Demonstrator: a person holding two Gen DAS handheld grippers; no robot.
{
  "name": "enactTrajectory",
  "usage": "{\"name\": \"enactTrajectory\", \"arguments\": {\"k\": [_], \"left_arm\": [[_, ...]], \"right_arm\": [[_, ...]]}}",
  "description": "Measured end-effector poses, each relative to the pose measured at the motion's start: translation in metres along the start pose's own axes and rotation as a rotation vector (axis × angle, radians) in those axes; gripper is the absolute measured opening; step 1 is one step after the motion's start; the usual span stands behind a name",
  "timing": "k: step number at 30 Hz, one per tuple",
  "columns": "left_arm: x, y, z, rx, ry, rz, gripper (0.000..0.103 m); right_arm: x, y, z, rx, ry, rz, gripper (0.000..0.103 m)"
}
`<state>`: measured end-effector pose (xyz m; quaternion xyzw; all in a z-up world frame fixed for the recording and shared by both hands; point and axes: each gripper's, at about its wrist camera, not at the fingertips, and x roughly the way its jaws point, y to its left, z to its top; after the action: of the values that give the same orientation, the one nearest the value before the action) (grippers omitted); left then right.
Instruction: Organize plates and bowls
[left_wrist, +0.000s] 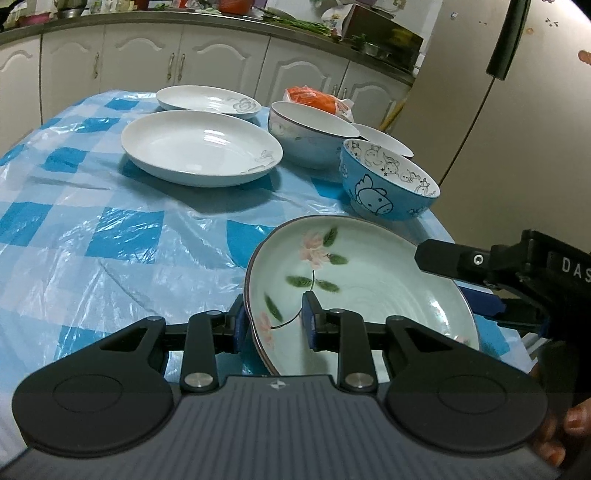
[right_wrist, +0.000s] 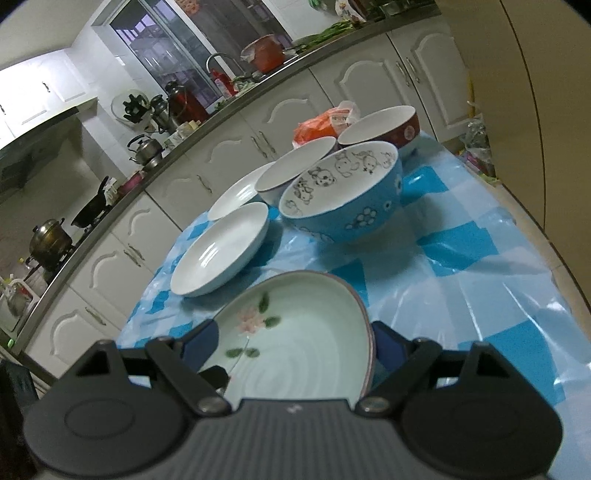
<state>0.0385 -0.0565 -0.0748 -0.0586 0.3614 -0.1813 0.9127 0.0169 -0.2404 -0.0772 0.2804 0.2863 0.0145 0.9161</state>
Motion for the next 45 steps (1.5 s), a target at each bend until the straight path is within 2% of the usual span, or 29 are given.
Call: {"name": "enactTrajectory", "arguments": {"k": [6, 9, 15, 17, 19, 21, 22, 23, 26, 29, 32, 35, 45], "left_arm": [[-0.002, -0.003, -0.001, 0.027, -0.006, -0.019, 0.032], [-0.008, 0.002, 0.000, 0.030, -0.004, -0.020, 0.036], [-0.021, 0.023, 0.005, 0.006, -0.029, -0.008, 0.049], [-0.025, 0.031, 0.008, 0.001, -0.040, -0.009, 0.061], [-0.027, 0.037, 0.009, -0.012, -0.039, -0.025, 0.063], [-0.028, 0.037, 0.008, -0.009, -0.042, -0.032, 0.061], [-0.027, 0.036, 0.008, -0.005, -0.044, -0.040, 0.055], [-0.027, 0.035, 0.007, -0.004, -0.043, -0.052, 0.050], [-0.025, 0.031, 0.004, 0.008, -0.021, -0.109, 0.044], [-0.023, 0.019, 0.000, 0.045, -0.007, -0.159, 0.042], [-0.021, 0.007, -0.001, 0.083, -0.006, -0.142, 0.046], [-0.019, 0.004, 0.000, 0.072, -0.002, -0.132, 0.046], [-0.005, -0.022, 0.001, 0.109, 0.009, -0.136, 0.047]], "right_arm": [[0.002, 0.001, -0.001, -0.027, 0.011, -0.003, 0.093], [0.003, 0.002, -0.001, -0.041, 0.017, -0.009, 0.093], [0.004, 0.006, 0.001, -0.042, 0.023, -0.031, 0.093], [0.002, 0.008, 0.003, -0.068, -0.006, -0.074, 0.100], [0.001, 0.006, 0.005, -0.074, -0.013, -0.090, 0.100], [0.001, 0.000, 0.007, -0.047, -0.011, -0.089, 0.100], [0.001, -0.001, 0.007, -0.041, -0.011, -0.086, 0.100], [0.001, -0.001, 0.007, -0.042, -0.009, -0.071, 0.099], [0.002, 0.005, 0.004, -0.062, 0.011, -0.005, 0.099], [0.003, 0.012, 0.002, -0.095, 0.016, -0.028, 0.099], [0.002, 0.009, 0.004, -0.072, 0.014, -0.018, 0.099], [0.000, 0.008, 0.005, -0.056, 0.013, -0.016, 0.099], [-0.011, -0.004, 0.012, -0.034, -0.045, -0.084, 0.099]]}}
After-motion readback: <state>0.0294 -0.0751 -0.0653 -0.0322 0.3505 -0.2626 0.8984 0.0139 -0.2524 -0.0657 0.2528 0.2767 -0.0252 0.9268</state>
